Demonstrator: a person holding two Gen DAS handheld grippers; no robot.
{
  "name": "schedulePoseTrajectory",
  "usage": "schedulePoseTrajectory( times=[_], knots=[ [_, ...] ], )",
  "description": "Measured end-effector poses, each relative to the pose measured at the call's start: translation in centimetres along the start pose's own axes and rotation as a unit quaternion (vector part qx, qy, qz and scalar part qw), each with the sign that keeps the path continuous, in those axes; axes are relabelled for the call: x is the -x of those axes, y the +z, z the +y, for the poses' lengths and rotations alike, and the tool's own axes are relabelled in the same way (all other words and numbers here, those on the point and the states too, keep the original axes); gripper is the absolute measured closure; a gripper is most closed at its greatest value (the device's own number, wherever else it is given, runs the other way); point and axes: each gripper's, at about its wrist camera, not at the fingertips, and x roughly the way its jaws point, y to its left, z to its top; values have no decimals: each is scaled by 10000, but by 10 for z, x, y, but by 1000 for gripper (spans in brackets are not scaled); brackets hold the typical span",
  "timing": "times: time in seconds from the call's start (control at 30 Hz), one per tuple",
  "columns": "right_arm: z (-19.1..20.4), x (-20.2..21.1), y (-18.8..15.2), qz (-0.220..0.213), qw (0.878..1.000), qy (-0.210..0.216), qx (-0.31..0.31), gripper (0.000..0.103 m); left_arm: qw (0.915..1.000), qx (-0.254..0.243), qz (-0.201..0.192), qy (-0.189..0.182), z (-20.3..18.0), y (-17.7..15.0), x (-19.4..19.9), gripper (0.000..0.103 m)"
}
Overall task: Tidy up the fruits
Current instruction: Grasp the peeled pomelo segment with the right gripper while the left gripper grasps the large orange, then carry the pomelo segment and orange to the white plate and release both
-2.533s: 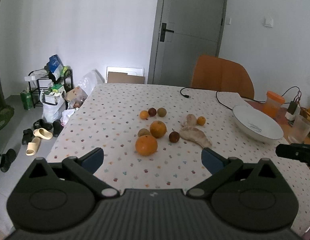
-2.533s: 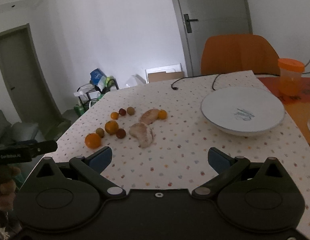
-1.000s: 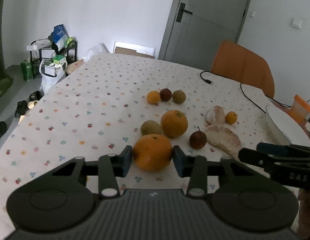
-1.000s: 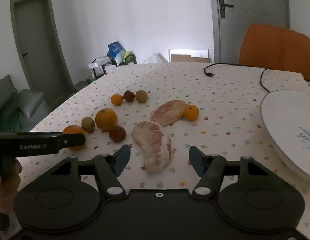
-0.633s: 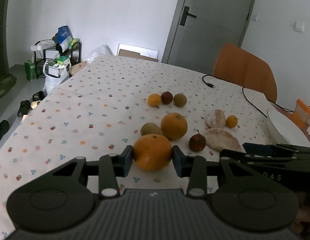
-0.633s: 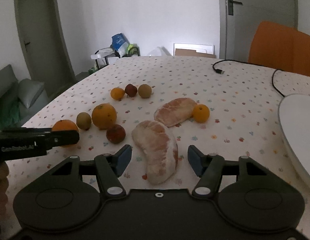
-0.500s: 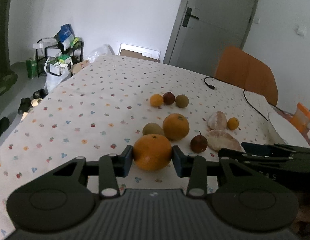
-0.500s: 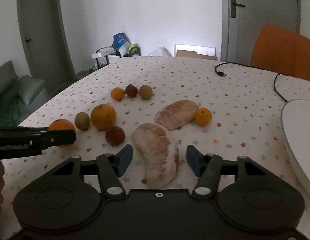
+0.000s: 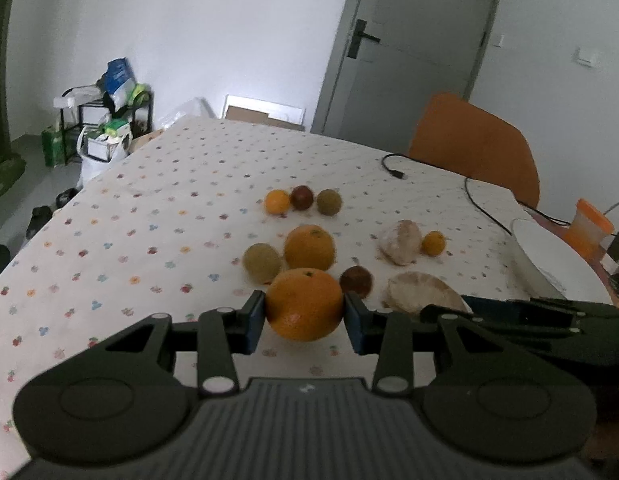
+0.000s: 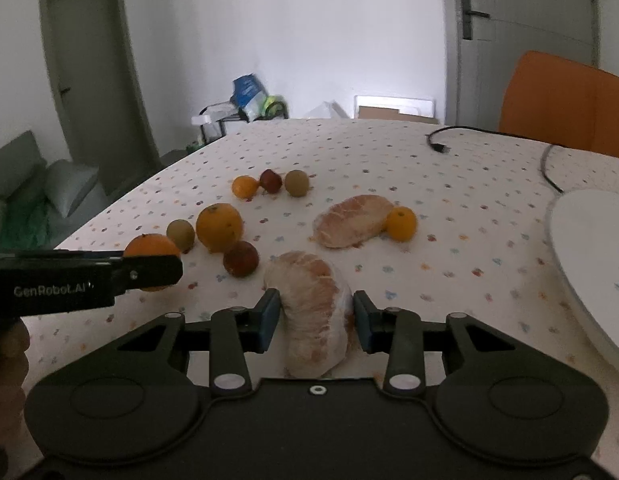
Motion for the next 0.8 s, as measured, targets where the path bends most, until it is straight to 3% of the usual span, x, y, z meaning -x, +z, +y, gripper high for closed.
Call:
schedulePoseTrajectory(
  times=[0.8],
  knots=[
    [-68,80,-6,-847,9915,-734,-663,66,9971,-588,-160,-458,-74,14,-5,62]
  ],
)
